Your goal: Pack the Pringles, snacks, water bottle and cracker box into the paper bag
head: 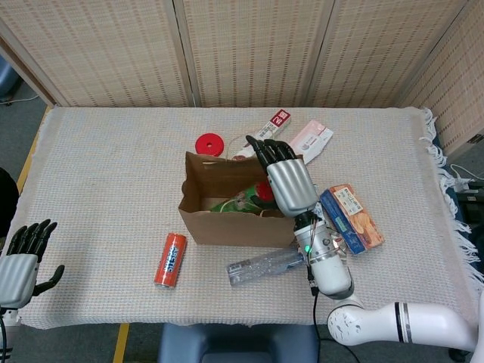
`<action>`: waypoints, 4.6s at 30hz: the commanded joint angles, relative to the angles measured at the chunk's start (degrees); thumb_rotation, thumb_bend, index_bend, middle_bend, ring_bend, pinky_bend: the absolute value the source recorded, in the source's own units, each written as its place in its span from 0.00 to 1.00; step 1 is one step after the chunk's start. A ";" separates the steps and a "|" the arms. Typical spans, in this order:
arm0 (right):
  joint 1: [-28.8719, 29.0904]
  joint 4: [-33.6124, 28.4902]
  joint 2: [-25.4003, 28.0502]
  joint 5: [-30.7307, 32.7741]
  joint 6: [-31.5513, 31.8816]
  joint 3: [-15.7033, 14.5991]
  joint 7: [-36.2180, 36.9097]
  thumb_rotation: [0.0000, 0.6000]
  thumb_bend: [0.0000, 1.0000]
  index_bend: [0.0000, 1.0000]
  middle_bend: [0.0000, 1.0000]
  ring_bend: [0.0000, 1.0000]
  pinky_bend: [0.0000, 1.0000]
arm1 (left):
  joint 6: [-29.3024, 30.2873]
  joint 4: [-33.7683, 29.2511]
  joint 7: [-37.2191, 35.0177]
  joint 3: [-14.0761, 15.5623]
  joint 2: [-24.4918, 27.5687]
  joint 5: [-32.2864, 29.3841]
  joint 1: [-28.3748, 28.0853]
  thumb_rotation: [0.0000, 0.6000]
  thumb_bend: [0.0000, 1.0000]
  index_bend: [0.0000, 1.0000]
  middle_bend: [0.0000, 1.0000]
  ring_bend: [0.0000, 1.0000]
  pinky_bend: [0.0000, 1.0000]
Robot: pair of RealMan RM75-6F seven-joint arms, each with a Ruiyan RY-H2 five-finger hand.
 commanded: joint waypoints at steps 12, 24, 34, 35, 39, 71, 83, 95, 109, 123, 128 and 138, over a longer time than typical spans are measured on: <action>-15.12 -12.86 16.96 -13.10 6.52 -9.79 11.57 1.00 0.04 0.00 0.16 0.09 0.13 | 0.19 -0.28 0.81 -0.06 -0.15 -0.20 0.10 1.00 0.34 0.00 0.00 0.00 0.00; -23.99 -3.21 21.34 -23.27 -0.20 -26.27 16.93 1.00 0.04 0.00 0.16 0.09 0.13 | 0.41 -0.44 1.52 -0.16 -0.38 -0.40 0.20 1.00 0.34 0.00 0.00 0.00 0.00; -23.58 5.76 11.82 -19.65 -4.58 -28.70 8.85 1.00 0.04 0.00 0.16 0.09 0.13 | 0.32 -0.38 1.29 -0.18 -0.34 -0.41 0.16 1.00 0.34 0.00 0.00 0.00 0.00; -23.44 6.06 11.10 -19.18 -4.73 -28.55 8.22 1.00 0.04 0.00 0.16 0.09 0.13 | 0.31 -0.36 1.24 -0.17 -0.33 -0.39 0.16 1.00 0.34 0.00 0.00 0.00 0.00; -22.60 7.86 7.91 -17.37 -4.94 -27.54 5.06 1.00 0.04 0.00 0.16 0.09 0.13 | 0.28 -0.31 0.91 -0.13 -0.26 -0.30 0.15 1.00 0.34 0.00 0.00 0.00 0.00; -18.84 23.48 -5.62 -14.41 -3.75 -25.06 0.84 1.00 0.40 0.63 0.57 0.62 0.70 | 0.14 -0.11 0.08 -0.05 -0.09 -0.11 0.07 1.00 0.35 0.00 0.00 0.00 0.00; -20.58 13.56 4.43 -18.18 0.17 -22.09 8.17 1.00 0.46 0.67 0.60 0.64 0.72 | 0.18 -0.24 0.46 -0.11 -0.18 -0.26 0.09 1.00 0.35 0.00 0.00 0.00 0.00; -18.07 -3.32 16.33 -20.19 7.20 -8.83 11.17 1.00 0.46 0.67 0.60 0.64 0.72 | 0.39 -0.39 1.14 -0.19 -0.36 -0.42 0.18 1.00 0.35 0.00 0.00 0.00 0.00; 0.13 1.82 3.68 -1.66 8.55 3.91 -3.55 1.00 0.46 0.66 0.60 0.64 0.72 | 0.19 -0.22 0.50 -0.26 -0.31 -0.46 0.08 1.00 0.35 0.00 0.00 0.00 0.00; 5.34 6.29 -5.31 0.40 7.14 -3.40 -7.53 1.00 0.20 0.29 0.43 0.33 0.30 | -0.01 -0.05 -0.47 -0.15 -0.06 -0.24 -0.01 1.00 0.35 0.00 0.00 0.00 0.00; 4.47 4.26 -3.48 0.61 7.58 -2.64 -5.51 1.00 0.11 0.02 0.24 0.14 0.15 | 0.05 -0.06 -0.36 -0.14 -0.08 -0.22 0.01 1.00 0.35 0.00 0.00 0.00 0.00; -0.80 -2.12 3.74 0.80 8.95 -2.87 0.13 1.00 0.10 0.00 0.20 0.12 0.12 | 0.13 -0.15 -0.06 -0.14 -0.13 -0.29 0.06 1.00 0.35 0.00 0.00 0.00 0.00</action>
